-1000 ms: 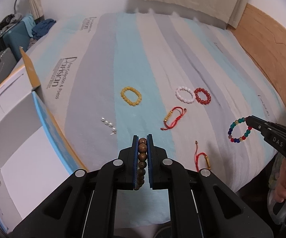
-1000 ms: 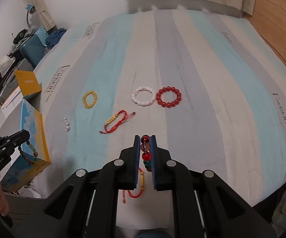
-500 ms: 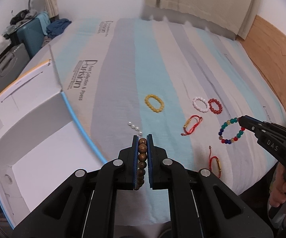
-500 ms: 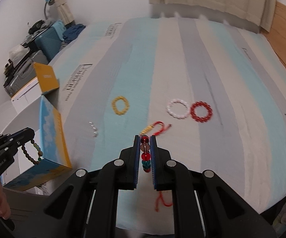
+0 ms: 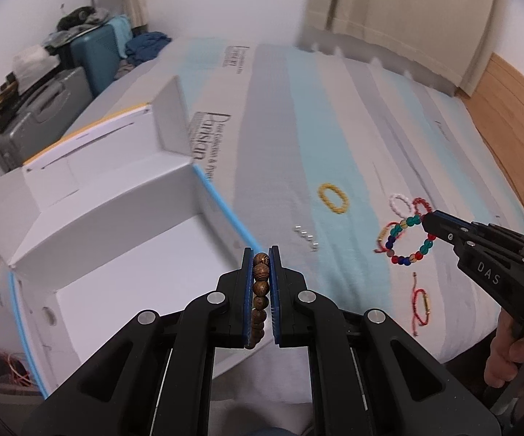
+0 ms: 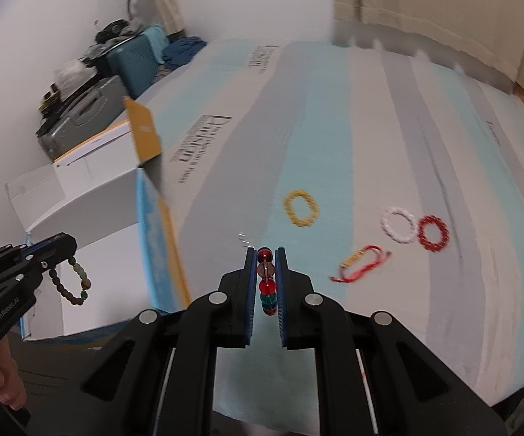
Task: Organize jewelry
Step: 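Carry both held bracelets over the open white box with both tools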
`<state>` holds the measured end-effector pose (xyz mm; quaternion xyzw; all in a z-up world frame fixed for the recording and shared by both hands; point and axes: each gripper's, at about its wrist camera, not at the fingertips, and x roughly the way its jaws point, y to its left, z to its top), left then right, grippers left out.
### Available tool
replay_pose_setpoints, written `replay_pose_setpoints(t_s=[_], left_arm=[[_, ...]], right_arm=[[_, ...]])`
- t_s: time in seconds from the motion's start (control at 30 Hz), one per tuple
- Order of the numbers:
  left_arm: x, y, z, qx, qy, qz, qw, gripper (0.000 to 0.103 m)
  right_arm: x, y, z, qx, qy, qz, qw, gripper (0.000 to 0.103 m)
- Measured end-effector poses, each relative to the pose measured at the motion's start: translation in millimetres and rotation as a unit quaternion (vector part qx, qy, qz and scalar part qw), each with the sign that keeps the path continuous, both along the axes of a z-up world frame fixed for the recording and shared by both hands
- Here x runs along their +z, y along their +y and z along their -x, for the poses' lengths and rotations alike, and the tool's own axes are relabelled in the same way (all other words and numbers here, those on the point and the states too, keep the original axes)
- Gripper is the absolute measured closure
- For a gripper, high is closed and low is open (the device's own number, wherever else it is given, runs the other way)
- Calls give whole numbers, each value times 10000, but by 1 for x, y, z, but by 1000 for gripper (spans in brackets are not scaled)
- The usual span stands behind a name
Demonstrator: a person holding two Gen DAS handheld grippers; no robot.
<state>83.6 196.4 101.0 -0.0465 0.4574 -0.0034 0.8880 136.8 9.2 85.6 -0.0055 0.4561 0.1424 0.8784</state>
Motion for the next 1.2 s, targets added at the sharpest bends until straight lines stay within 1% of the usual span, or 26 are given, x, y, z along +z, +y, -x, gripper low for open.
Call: replay_pose_setpoints(t_s=[0.4, 0.6, 0.7, 0.9, 1.2], left_arm=[[-3, 72, 26, 527, 65, 2, 9986, 96], [-11, 102, 40, 756, 137, 40, 9970, 96], [-19, 116, 46, 851, 214, 48, 9961, 96], [-33, 136, 54, 975, 340, 70, 9946, 96], [-61, 155, 58, 1041, 619, 173, 9925, 96]], right_arm=[[11, 84, 8, 565, -67, 2, 9984, 94], [8, 122, 13, 827, -42, 26, 9966, 94], [3, 142, 16, 951, -9, 45, 9955, 94], [-9, 165, 20, 1088, 91, 51, 9940, 94], [-46, 198, 24, 1267, 386, 212, 9910, 94]])
